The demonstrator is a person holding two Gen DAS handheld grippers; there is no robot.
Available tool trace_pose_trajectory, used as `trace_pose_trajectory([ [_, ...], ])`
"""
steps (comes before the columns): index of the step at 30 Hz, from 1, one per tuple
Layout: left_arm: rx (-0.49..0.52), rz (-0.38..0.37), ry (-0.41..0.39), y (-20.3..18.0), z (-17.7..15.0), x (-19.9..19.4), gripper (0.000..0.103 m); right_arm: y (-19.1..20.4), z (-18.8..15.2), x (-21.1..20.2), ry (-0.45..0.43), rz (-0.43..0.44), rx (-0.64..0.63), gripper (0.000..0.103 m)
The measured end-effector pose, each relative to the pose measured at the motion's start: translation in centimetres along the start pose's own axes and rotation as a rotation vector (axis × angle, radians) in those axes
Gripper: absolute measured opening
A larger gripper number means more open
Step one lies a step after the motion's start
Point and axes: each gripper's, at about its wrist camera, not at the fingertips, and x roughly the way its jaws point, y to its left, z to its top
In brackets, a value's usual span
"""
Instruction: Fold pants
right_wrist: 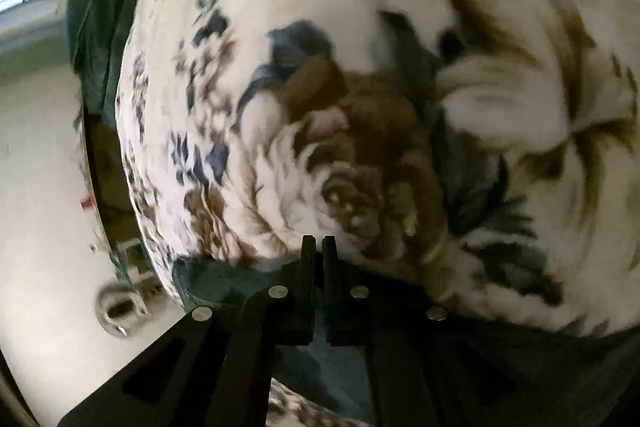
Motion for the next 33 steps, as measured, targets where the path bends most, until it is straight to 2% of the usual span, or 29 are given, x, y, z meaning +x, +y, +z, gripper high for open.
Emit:
trace_pose_trajectory([
  [3, -0.015, -0.016, 0.006, 0.0, -0.2, 0.0, 0.103, 0.1, 0.7, 1.0, 0.085, -0.016, 0.009, 0.007],
  [4, -0.018, -0.021, 0.008, 0.0, -0.2, -0.1, 0.103, -0.2, 1.1, 0.4, 0.086, -0.019, 0.018, 0.010],
  [6, -0.021, -0.027, 0.010, 0.2, -0.1, -0.2, 0.103, -0.6, 1.8, -1.2, 0.046, -0.021, 0.009, 0.028],
  [8, -0.021, -0.030, 0.010, 0.6, 0.1, -0.4, 0.103, -0.4, 2.0, -2.2, 0.046, -0.028, -0.031, 0.069],
  [9, -0.019, -0.028, 0.009, 0.6, 0.2, -0.4, 0.103, -0.3, 1.9, -1.8, 0.077, -0.042, -0.059, 0.070],
  [12, -0.009, -0.013, 0.004, 0.1, 0.0, -0.4, 0.103, 0.6, 1.0, 0.4, 0.176, -0.080, -0.136, 0.069],
  [13, -0.003, -0.008, 0.003, -0.1, -0.3, -0.4, 0.103, 0.8, 0.5, 1.1, 0.193, -0.104, -0.165, 0.054],
  [14, 0.006, -0.002, 0.003, -0.3, -0.5, -0.3, 0.103, 1.0, 0.1, 1.8, 0.203, -0.139, -0.204, 0.027],
  [15, 0.018, 0.005, 0.002, -0.5, -0.7, -0.3, 0.103, 1.3, -0.2, 2.1, 0.194, -0.168, -0.236, 0.010],
  [16, 0.033, 0.015, -0.002, -0.6, -1.0, -0.2, 0.103, 1.5, -0.3, 2.0, 0.148, -0.192, -0.256, 0.002],
  [18, 0.062, 0.039, -0.010, -0.8, -1.5, -0.2, 0.103, 1.1, 0.2, 1.7, 0.072, -0.206, -0.238, 0.002],
  [20, 0.073, 0.055, -0.008, -1.0, -2.1, -0.4, 0.103, -0.1, 0.5, 2.4, 0.101, -0.178, -0.176, 0.002],
  [23, 0.065, 0.040, -0.017, -1.1, -3.1, -2.1, 0.103, -0.4, 0.3, 0.8, 0.094, -0.131, -0.186, 0.006],
  [24, 0.069, 0.039, -0.033, -1.4, -3.7, -3.0, 0.103, -0.2, -0.2, -0.2, 0.079, -0.105, -0.195, 0.009],
  [25, 0.084, 0.047, -0.056, -1.8, -4.3, -4.2, 0.103, -0.4, -1.0, -2.6, 0.025, -0.066, -0.207, 0.023],
  [26, 0.102, 0.048, -0.078, -2.3, -4.9, -5.3, 0.103, -0.5, -1.8, -4.5, -0.033, -0.045, -0.216, 0.050],
  [28, 0.146, 0.064, -0.112, -3.7, -6.3, -6.9, 0.103, -2.0, -3.9, -9.5, -0.179, 0.014, -0.224, 0.080],
  [29, 0.166, 0.068, -0.124, -4.4, -6.8, -7.5, 0.103, -3.7, -5.4, -12.3, -0.252, 0.036, -0.208, 0.081],
  [30, 0.191, 0.073, -0.134, -5.3, -7.4, -7.9, 0.103, -5.4, -6.4, -14.4, -0.288, 0.044, -0.184, 0.081],
  [33, 0.267, 0.080, -0.135, -9.0, -9.5, -7.9, 0.103, -13.4, -10.9, -20.1, -0.362, -0.035, -0.024, 0.082],
])
